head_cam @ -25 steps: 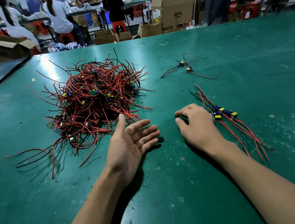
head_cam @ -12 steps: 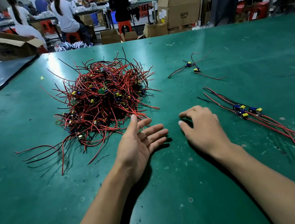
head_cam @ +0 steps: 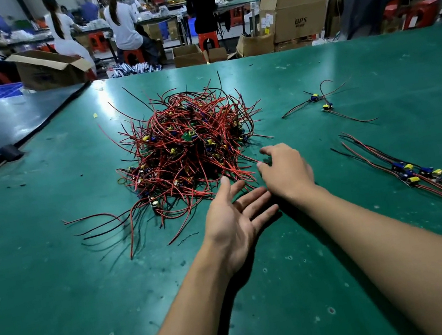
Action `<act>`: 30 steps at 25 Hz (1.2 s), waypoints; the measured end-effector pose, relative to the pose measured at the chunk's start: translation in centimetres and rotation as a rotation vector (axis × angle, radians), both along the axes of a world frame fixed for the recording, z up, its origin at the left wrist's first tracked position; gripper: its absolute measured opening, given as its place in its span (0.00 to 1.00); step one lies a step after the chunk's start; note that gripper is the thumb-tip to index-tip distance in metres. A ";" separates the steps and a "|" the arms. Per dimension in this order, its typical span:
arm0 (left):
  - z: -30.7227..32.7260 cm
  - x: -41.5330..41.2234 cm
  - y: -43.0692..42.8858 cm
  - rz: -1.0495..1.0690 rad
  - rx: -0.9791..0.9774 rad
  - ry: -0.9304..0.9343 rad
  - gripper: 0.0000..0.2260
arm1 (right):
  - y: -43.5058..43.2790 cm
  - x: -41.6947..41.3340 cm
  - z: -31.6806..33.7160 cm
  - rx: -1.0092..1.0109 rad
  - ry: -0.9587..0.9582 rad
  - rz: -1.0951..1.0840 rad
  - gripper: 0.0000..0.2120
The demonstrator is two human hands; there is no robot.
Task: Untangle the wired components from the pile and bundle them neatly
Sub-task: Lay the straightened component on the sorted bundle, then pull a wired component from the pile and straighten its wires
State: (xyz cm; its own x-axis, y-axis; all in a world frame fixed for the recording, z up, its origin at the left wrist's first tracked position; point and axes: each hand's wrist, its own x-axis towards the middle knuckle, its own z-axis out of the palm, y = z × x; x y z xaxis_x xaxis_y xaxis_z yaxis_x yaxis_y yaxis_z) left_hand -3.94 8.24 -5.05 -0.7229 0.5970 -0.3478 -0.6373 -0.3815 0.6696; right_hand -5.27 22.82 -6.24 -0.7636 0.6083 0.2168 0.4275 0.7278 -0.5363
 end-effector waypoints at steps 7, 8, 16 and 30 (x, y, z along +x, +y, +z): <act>-0.1 -0.3 0.1 -0.025 0.002 -0.023 0.24 | -1.5 -3.2 1.1 -0.032 -0.096 0.021 0.09; -0.2 -0.4 0.0 -0.026 0.005 -0.025 0.24 | -1.7 -3.1 1.5 0.010 -0.024 0.016 0.09; -0.2 -0.7 -0.5 -0.054 0.076 -0.016 0.28 | -6.0 -6.3 6.8 0.176 0.190 0.429 0.16; 0.5 0.0 -0.6 -0.056 0.019 0.098 0.11 | -3.3 -2.5 6.2 -0.463 0.154 0.395 0.06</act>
State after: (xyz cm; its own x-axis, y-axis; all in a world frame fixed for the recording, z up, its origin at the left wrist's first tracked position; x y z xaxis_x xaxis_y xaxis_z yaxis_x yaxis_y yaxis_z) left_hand -3.97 7.61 -4.60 -0.7180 0.6435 -0.2653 -0.5897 -0.3600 0.7229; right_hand -7.74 19.53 -0.03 -0.9308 0.3439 0.1239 0.0662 0.4921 -0.8680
